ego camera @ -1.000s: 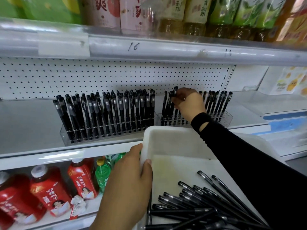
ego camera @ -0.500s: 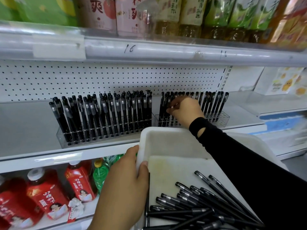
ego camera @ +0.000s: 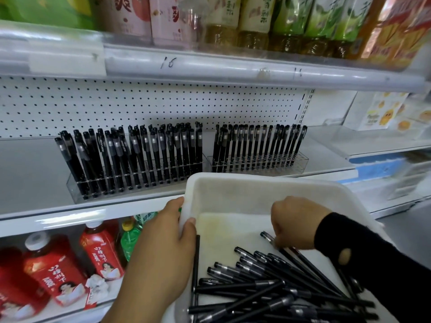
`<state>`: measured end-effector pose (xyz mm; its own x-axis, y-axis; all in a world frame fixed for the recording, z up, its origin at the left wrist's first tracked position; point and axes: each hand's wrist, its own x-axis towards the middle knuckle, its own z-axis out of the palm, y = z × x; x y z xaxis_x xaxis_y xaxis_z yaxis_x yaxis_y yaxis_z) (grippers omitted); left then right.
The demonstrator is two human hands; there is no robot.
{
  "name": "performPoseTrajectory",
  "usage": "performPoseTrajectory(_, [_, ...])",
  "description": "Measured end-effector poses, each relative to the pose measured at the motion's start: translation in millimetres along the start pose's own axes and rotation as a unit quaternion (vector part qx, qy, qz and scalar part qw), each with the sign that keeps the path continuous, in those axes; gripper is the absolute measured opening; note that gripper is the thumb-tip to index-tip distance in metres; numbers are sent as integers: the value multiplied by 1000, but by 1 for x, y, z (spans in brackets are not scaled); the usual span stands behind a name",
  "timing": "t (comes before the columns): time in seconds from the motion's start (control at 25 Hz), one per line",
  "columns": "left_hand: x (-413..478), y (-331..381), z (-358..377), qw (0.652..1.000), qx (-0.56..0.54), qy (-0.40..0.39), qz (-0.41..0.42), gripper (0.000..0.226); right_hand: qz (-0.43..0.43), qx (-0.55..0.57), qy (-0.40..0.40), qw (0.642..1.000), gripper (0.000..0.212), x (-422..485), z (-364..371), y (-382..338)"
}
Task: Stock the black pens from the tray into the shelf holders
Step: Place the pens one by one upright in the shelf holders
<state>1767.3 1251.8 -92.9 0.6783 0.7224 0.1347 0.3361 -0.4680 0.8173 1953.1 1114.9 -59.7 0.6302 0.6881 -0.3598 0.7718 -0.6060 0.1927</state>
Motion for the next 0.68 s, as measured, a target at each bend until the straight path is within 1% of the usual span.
performPoseTrajectory(0.04, [0, 0, 0, 1000, -1, -2, -3, 35, 7, -23, -24, 999, 29, 2, 8, -1])
performPoseTrajectory(0.12, [-1, 1, 0, 1000, -1, -5, -7, 35, 16, -35, -39, 999, 34, 3, 17, -2])
performPoseTrajectory(0.24, [-2, 3, -2, 1000, -3, -3, -5, 34, 8, -4, -28, 1000, 24, 3, 13, -4])
performPoseTrajectory(0.28, [-2, 2, -2, 1000, -4, -3, -4, 34, 5, 13, -19, 1000, 24, 2, 9, -4])
performPoseTrajectory(0.4, [0, 0, -1, 1000, -3, -6, -8, 33, 8, 73, 21, 997, 25, 1, -6, -3])
performPoseTrajectory(0.48, [1, -1, 0, 1000, 1, -11, -12, 32, 7, 141, 45, 989, 20, 2, -13, -1])
performPoseTrajectory(0.56, [2, 0, 0, 1000, -1, -13, -12, 30, 1, 232, 64, 971, 14, 5, -18, 0])
performPoseTrajectory(0.68, [5, 1, 0, 999, -30, -13, -15, 27, -27, 330, 104, 938, 17, 13, -27, 2])
